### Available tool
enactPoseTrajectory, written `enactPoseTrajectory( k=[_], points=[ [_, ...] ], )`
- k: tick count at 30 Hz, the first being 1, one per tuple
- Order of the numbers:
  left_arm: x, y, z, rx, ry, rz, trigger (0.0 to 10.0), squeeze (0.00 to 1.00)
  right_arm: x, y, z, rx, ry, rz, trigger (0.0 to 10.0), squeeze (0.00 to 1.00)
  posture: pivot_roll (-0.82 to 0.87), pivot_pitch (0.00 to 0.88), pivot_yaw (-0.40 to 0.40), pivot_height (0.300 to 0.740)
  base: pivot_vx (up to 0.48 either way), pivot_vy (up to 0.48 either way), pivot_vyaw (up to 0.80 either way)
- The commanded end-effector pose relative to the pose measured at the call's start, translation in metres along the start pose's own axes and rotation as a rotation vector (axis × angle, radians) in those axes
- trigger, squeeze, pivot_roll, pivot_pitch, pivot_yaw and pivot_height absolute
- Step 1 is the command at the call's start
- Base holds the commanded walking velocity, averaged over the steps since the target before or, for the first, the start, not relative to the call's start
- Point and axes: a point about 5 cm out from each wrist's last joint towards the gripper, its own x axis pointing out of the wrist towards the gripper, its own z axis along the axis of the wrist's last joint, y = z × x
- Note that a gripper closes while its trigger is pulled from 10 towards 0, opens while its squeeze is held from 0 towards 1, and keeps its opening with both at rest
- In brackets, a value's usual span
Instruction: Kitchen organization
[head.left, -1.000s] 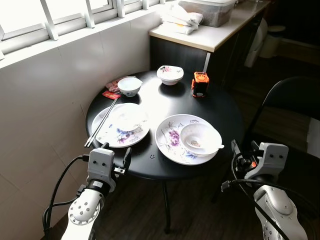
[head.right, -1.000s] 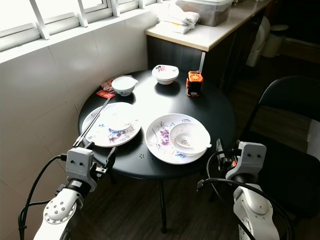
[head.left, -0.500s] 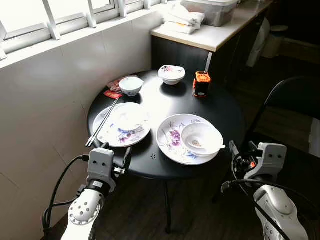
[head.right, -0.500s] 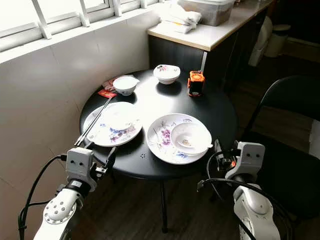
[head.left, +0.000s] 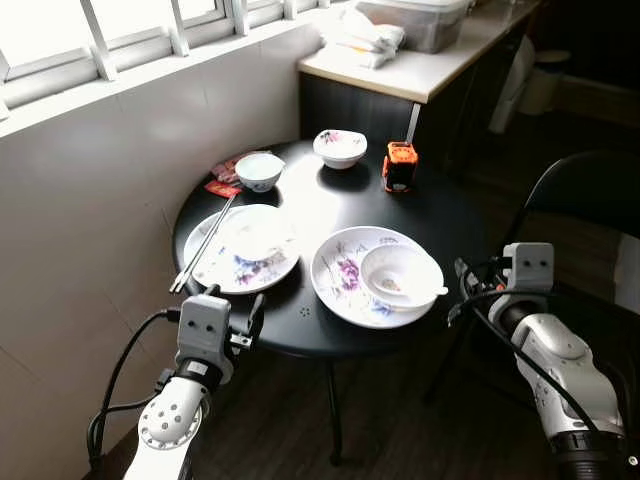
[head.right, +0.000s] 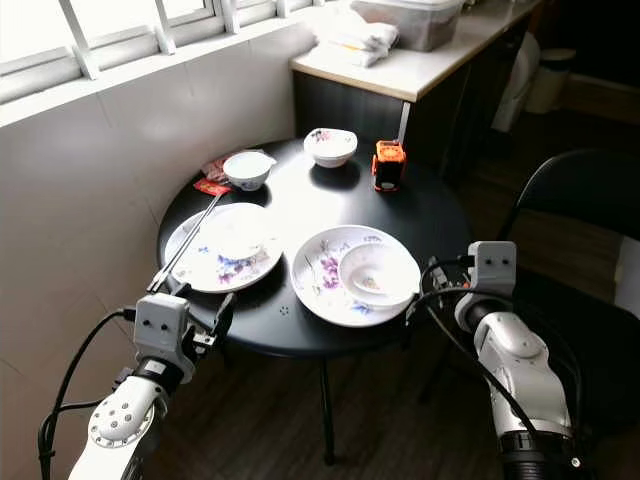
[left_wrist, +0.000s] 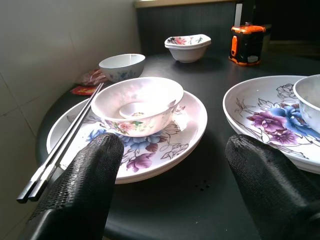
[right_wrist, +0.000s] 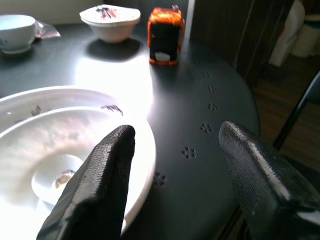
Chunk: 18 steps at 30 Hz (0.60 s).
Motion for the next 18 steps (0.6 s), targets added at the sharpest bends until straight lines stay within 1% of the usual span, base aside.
enactPoseTrajectory(
  k=[1, 4, 10, 12, 13, 14, 17, 18],
  points=[
    [-0.001, 0.001, 0.002, 0.006, -0.004, 0.004, 10.0, 0.00, -0.001, -0.001, 0.013, -0.026, -0.064, -0.009, 10.0, 0.00, 0.07, 0.000, -0.034, 0.740, 0.000, 0.000, 0.00],
    [-0.001, 0.000, 0.002, 0.005, -0.004, 0.000, 10.0, 0.00, 0.002, 0.002, 0.011, -0.031, -0.053, 0.008, 10.0, 0.00, 0.08, 0.000, -0.038, 0.740, 0.000, 0.000, 0.00],
    [-0.001, -0.001, 0.002, 0.006, -0.008, 0.010, 10.0, 0.00, 0.002, 0.014, 0.010, -0.011, -0.082, 0.087, 10.0, 0.00, 0.08, 0.000, -0.044, 0.740, 0.000, 0.000, 0.00],
    [-0.001, 0.000, 0.002, 0.006, -0.011, 0.014, 10.0, 0.00, 0.002, 0.017, 0.008, 0.014, -0.062, 0.103, 10.0, 0.00, 0.08, 0.000, -0.046, 0.740, 0.000, 0.000, 0.00],
    [-0.002, 0.000, 0.003, 0.007, -0.013, 0.018, 10.0, 0.00, 0.003, 0.018, 0.006, 0.053, -0.048, 0.113, 10.0, 0.00, 0.08, 0.000, -0.048, 0.740, 0.000, 0.000, 0.00],
    [-0.002, 0.001, 0.004, 0.009, -0.019, 0.026, 10.0, 0.00, 0.003, 0.020, 0.002, 0.120, -0.023, 0.127, 10.0, 0.00, 0.08, 0.000, -0.049, 0.740, 0.000, 0.000, 0.00],
    [-0.002, 0.001, 0.005, 0.010, -0.023, 0.031, 10.0, 0.00, 0.002, 0.022, -0.001, 0.141, -0.008, 0.134, 10.0, 0.00, 0.09, 0.000, -0.050, 0.740, 0.000, 0.000, 0.00],
    [-0.002, 0.002, 0.005, 0.014, -0.023, 0.038, 10.0, 0.00, 0.002, 0.026, -0.002, 0.144, -0.002, 0.146, 10.0, 0.00, 0.09, 0.000, -0.049, 0.740, 0.000, 0.000, 0.00]
  ],
)
